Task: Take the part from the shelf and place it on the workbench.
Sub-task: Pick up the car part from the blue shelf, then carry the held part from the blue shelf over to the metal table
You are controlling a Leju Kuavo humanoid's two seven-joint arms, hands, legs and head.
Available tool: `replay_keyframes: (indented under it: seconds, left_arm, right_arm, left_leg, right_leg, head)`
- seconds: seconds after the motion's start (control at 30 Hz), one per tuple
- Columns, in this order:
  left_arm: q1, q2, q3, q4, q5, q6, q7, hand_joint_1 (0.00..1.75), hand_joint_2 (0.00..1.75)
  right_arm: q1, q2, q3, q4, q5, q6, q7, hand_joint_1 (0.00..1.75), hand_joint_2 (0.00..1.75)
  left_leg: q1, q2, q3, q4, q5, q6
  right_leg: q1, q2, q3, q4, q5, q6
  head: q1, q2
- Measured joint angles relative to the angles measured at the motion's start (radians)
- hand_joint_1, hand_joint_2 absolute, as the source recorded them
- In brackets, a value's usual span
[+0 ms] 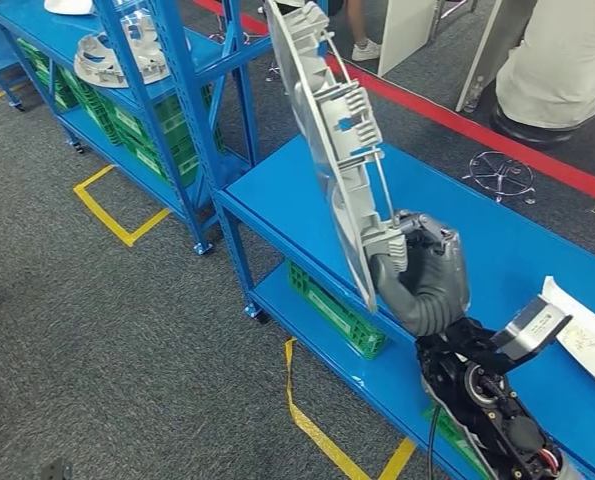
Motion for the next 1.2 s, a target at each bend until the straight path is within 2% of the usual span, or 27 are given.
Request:
replay_keyframes:
  seconds: [0.23, 0.5, 0.87, 1.2]
  left_arm:
    - [-0.004, 0.000, 0.000, 0.000, -0.017, -0.013, 0.000, 0.00, 1.75]
    - [-0.005, 0.000, -0.010, 0.000, -0.028, -0.017, 0.000, 0.00, 1.75]
    - [-0.005, 0.000, -0.017, 0.000, -0.024, -0.008, 0.001, 0.00, 1.75]
    - [-0.005, 0.000, -0.017, 0.000, 0.005, 0.016, 0.003, 0.00, 1.75]
  right_arm:
    - [0.000, 0.046, 0.077, 0.037, -0.048, 0.127, -0.034, 1.75, 1.75]
    - [-0.003, 0.107, 0.170, 0.099, -0.046, 0.206, -0.041, 1.75, 1.75]
    - [-0.022, 0.167, 0.261, 0.162, -0.047, 0.273, -0.047, 1.75, 1.75]
    - [-0.057, 0.219, 0.315, 0.237, -0.107, 0.331, -0.068, 1.75, 1.75]
  left_leg:
    - [0.000, 0.000, 0.000, 0.000, 0.000, 0.000]
    - [0.000, 0.000, 0.000, 0.000, 0.000, 0.000]
    - [0.000, 0.000, 0.000, 0.000, 0.000, 0.000]
    - [-0.003, 0.000, 0.000, 0.002, -0.002, 0.002]
  right_leg:
    - [0.000, 0.000, 0.000, 0.000, 0.000, 0.000]
    - [0.000, -0.001, 0.000, 0.000, -0.001, -0.001]
    - [0.000, -0.001, 0.000, 0.000, -0.001, -0.001]
    - [-0.002, -0.001, 0.001, 0.000, -0.002, 0.001]
  head:
    - [0.000, 0.000]
    - [0.000, 0.000]
    - [0.000, 0.000]
    - [-0.001, 0.000]
